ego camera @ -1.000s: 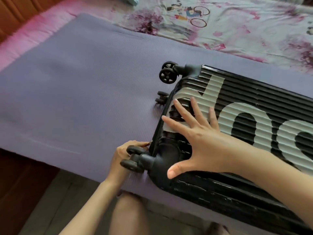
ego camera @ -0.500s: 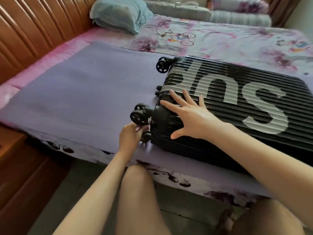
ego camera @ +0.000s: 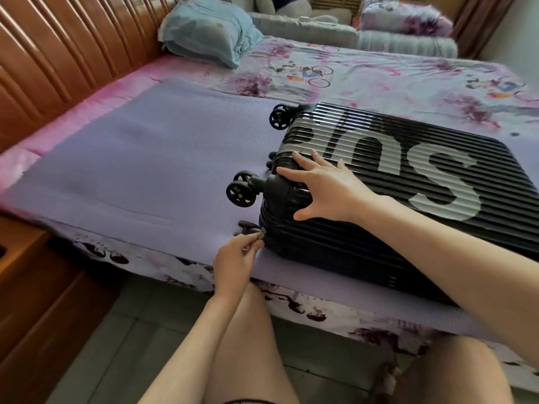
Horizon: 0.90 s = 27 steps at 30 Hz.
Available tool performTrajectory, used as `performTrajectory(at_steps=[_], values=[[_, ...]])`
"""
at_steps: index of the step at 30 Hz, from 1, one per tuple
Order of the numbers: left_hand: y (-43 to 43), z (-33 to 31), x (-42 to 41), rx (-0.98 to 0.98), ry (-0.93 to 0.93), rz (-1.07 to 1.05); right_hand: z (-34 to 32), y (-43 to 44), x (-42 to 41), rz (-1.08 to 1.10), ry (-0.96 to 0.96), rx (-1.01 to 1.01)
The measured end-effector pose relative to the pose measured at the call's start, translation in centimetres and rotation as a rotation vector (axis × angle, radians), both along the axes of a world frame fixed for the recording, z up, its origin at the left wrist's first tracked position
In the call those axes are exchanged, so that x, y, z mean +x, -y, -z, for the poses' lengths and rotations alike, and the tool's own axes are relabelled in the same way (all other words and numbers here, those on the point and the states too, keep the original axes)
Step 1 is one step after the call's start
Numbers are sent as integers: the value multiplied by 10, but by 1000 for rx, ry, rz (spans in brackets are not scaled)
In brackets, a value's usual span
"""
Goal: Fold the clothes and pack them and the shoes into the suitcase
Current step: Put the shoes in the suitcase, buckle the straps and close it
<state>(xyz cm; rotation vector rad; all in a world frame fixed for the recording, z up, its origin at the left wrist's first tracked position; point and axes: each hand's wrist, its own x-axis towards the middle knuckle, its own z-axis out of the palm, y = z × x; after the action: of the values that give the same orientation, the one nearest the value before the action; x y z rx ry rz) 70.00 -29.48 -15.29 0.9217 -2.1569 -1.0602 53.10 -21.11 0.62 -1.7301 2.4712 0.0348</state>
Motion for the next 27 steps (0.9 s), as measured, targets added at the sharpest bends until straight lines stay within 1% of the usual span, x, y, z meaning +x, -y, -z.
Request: performTrajectory(at_steps=[6,8,9,12,13,14,15,16,18,19,21,23,25,27], values=[[-39,4,-2,-114,24,-11,6,-8,5,-4,-3,-39],[-53,4,-5,-121,24,6,17,-21,13,8,-28,-125],[-60,4,-7,-112,26,9,24,-33,20,14,-18,-238],[-76,3,-16,-82,17,29,53,-85,48,112,91,-751],[-81,2,-18,-67,15,42,66,-106,59,171,122,-871],[-87,1,-21,-51,16,60,79,-125,69,258,164,-929],[-92,1,-25,-41,13,74,90,-140,79,369,255,-941],[-97,0,-28,-27,10,80,102,-151,86,501,416,-921],[-104,-1,-34,39,1,89,122,-155,87,721,836,-818],[-107,-2,-36,73,-5,100,128,-152,82,785,978,-745],[-109,-4,-35,119,-22,147,137,-137,72,824,1133,-666],[-108,-6,-29,155,-39,199,138,-120,68,830,1257,-706],[-105,-8,-25,169,-44,242,136,-108,69,828,1302,-753],[-102,-10,-23,181,-40,303,137,-98,70,860,1296,-790]])
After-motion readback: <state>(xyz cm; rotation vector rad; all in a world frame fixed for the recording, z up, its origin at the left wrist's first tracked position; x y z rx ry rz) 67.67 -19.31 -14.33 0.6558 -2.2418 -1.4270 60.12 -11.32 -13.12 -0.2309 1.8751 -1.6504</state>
